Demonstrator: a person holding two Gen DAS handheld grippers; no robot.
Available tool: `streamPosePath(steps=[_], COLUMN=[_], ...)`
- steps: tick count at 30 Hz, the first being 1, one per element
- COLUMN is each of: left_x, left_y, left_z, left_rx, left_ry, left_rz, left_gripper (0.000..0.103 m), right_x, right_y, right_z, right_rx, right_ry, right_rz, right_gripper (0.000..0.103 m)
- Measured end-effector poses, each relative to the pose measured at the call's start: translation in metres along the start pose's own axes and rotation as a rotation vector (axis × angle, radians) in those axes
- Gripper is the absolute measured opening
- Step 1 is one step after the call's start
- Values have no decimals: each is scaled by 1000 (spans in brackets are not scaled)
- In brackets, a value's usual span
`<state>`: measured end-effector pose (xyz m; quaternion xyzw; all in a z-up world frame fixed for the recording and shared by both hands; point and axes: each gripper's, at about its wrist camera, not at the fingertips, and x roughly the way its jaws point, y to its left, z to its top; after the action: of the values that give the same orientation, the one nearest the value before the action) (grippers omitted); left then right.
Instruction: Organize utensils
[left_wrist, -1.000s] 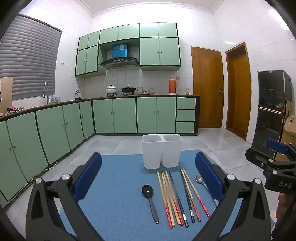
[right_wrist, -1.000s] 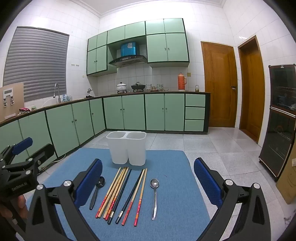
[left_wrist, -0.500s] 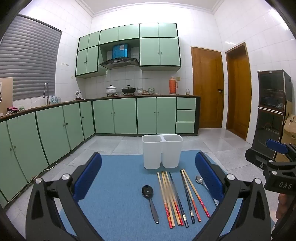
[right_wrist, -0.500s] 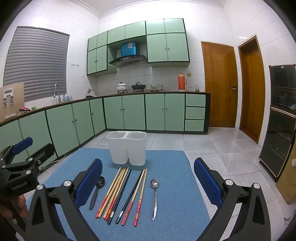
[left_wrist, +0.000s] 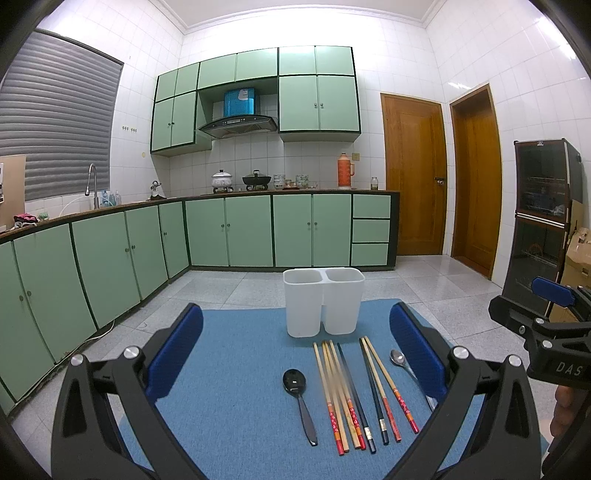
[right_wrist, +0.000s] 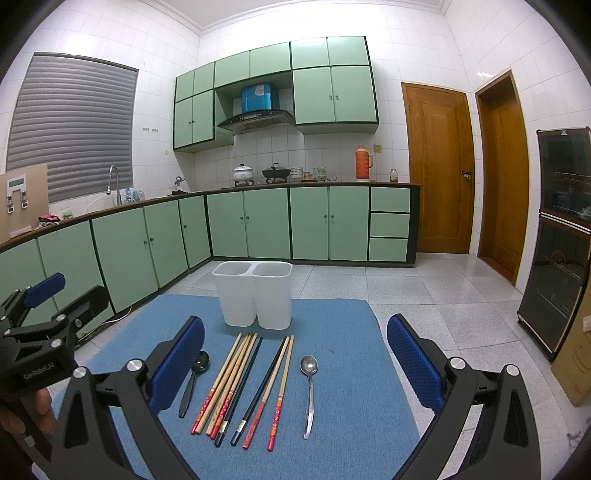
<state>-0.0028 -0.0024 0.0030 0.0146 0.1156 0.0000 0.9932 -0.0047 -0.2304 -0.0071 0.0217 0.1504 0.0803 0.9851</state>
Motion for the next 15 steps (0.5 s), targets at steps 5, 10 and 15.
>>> streamPosePath(steps=[5, 10, 15], left_x=[0, 0, 0], left_y=[0, 0, 0], left_z=[0, 0, 0], left_rx=[0, 2, 3], left_ry=[0, 0, 0], left_rz=[1, 0, 0], left_gripper=[98, 98, 98], right_x=[0, -1, -1], right_y=[0, 0, 0], right_z=[0, 0, 0], right_rx=[0, -1, 0], right_ry=[0, -1, 0], right_rz=[-1, 0, 0], right_gripper=[97, 97, 97])
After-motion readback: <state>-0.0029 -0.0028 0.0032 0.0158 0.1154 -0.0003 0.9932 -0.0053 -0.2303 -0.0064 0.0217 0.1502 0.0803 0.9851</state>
